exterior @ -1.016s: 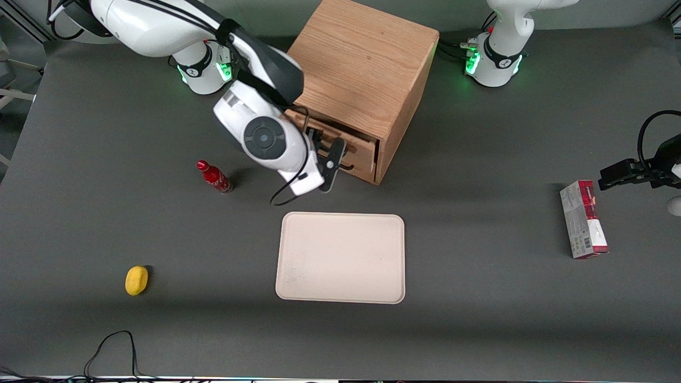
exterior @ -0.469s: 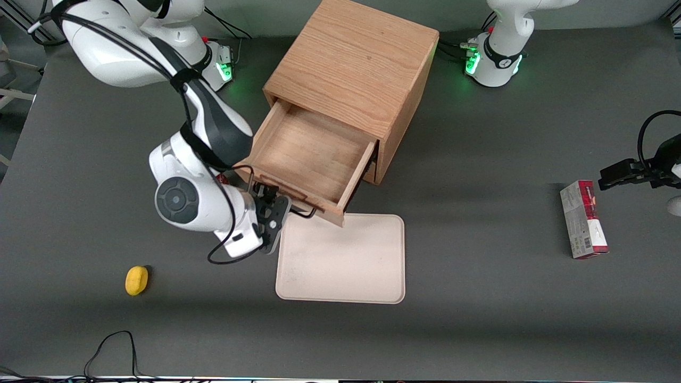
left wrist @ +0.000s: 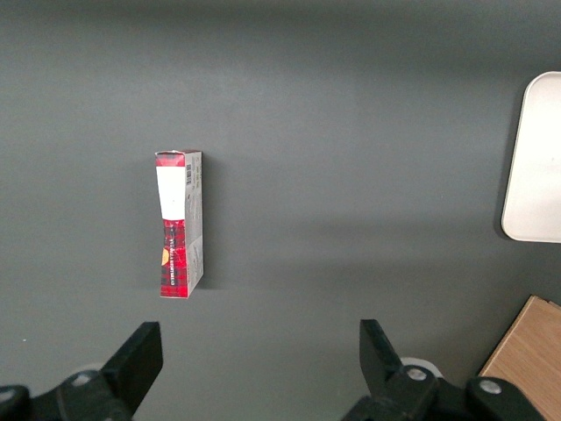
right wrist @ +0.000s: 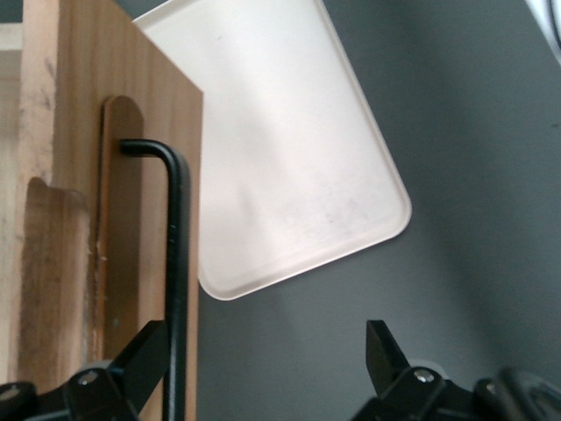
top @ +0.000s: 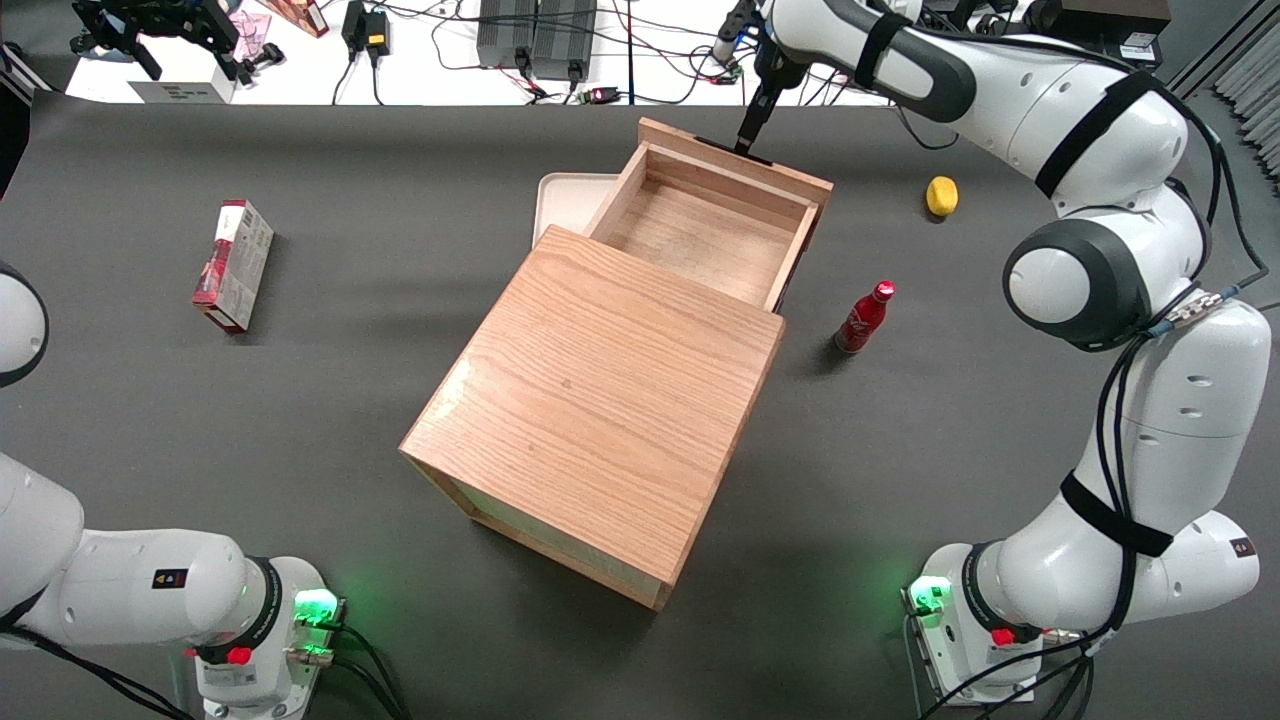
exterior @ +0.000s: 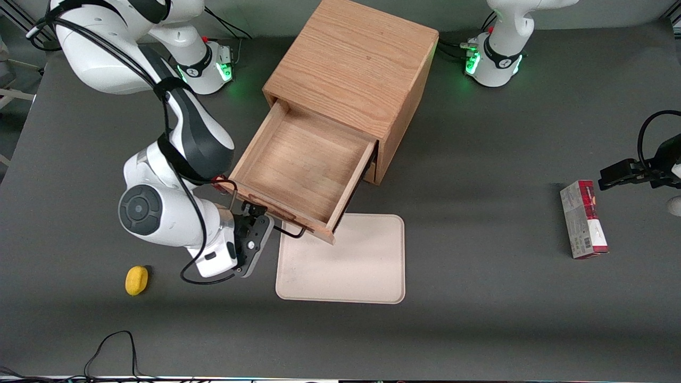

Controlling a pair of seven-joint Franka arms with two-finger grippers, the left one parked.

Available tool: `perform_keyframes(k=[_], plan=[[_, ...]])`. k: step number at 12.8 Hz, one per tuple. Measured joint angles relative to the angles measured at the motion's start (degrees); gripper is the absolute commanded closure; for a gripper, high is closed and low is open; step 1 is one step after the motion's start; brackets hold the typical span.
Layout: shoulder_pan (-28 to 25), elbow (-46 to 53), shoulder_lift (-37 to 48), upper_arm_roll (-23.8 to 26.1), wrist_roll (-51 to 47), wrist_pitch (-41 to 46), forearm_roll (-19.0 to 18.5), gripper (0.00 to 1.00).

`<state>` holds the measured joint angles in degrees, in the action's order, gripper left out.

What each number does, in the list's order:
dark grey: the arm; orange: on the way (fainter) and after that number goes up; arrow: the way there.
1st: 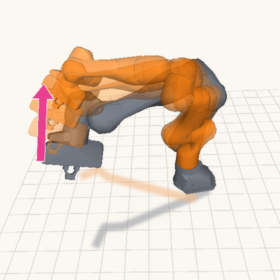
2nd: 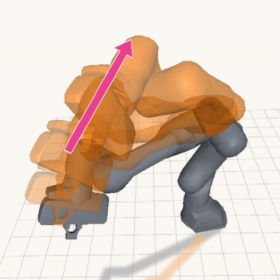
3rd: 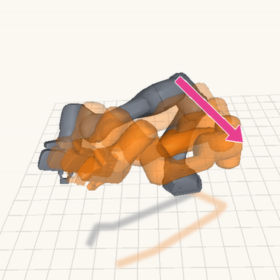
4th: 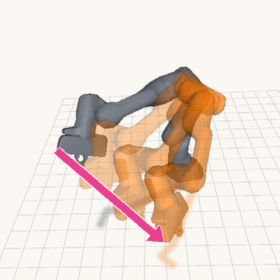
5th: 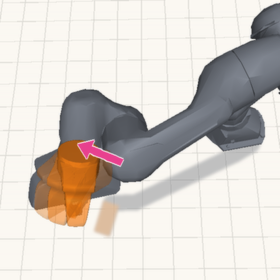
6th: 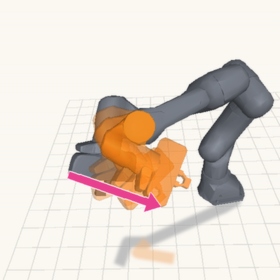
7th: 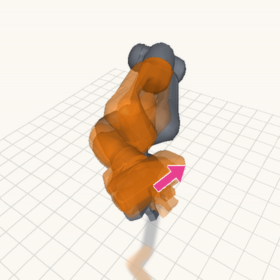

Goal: Open upper drawer

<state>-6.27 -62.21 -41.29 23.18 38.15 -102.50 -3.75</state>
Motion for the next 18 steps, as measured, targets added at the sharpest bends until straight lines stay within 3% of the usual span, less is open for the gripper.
perform_keyframes(k=[3, 5, 8, 10, 15, 18], plan=[[-0.1, 1.9, 4.4, -1.9, -0.1, 1.9, -0.1, 0.0], [0.0, 2.1, 10.0, -6.5, -2.5, 6.9, 0.4, 0.0], [0.8, -1.1, 17.7, -18.2, -15.8, 18.6, 8.2, 0.0], [1.6, -8.8, 23.6, -23.5, -25.8, 19.8, 10.0, 0.0], [1.3, -34.6, 45.4, -25.4, -38.2, 13.0, 7.1, 0.0], [1.1, -41.5, 53.0, -24.9, -39.2, 12.4, 2.6, 0.0]])
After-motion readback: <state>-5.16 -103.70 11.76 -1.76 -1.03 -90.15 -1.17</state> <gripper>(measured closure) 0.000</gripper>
